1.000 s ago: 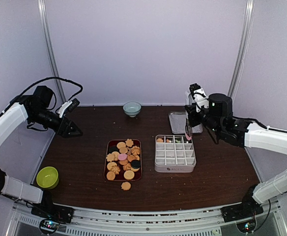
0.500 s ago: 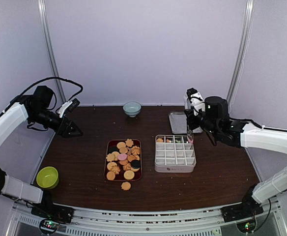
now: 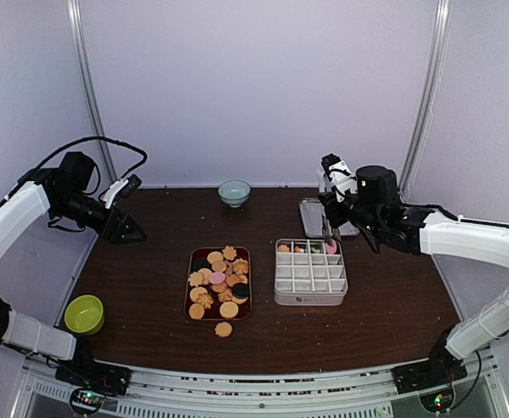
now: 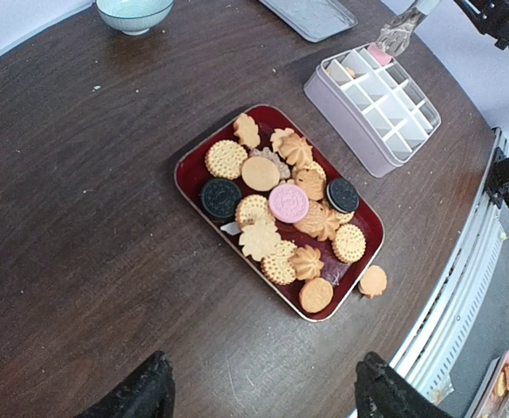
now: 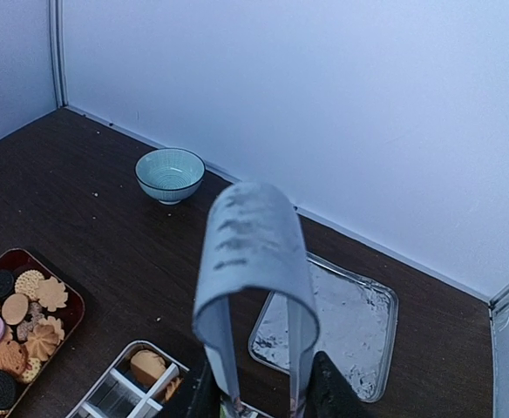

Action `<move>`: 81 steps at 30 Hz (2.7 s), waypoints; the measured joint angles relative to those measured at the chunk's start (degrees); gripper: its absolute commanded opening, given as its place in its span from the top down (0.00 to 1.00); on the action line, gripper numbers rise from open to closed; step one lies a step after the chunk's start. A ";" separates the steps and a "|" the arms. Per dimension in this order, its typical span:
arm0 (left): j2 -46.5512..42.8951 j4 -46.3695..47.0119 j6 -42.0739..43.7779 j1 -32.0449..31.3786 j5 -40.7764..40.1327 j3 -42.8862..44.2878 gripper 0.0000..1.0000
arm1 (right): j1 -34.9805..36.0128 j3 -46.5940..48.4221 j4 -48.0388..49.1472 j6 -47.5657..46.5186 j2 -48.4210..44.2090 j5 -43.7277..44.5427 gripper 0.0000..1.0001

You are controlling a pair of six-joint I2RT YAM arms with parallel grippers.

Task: Pack the cookies
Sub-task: Place the fake cookies in the empty pocket of the box, then pick up the fake cookies from the plate.

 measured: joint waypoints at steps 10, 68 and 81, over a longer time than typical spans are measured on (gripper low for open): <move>0.00 0.00 0.00 0.00 -0.04 0.17 0.26 | 0.09 0.00 -0.46 -0.02 -1.07 -0.61 0.66; -0.31 -1.29 0.46 0.00 -3.30 0.17 0.26 | 25.92 37.94 -1.51 2.25 38.58 -8.00 0.83; 0.22 -1.29 0.44 0.00 -3.13 0.17 0.26 | 24.35 38.25 -1.05 2.99 38.51 -6.75 0.96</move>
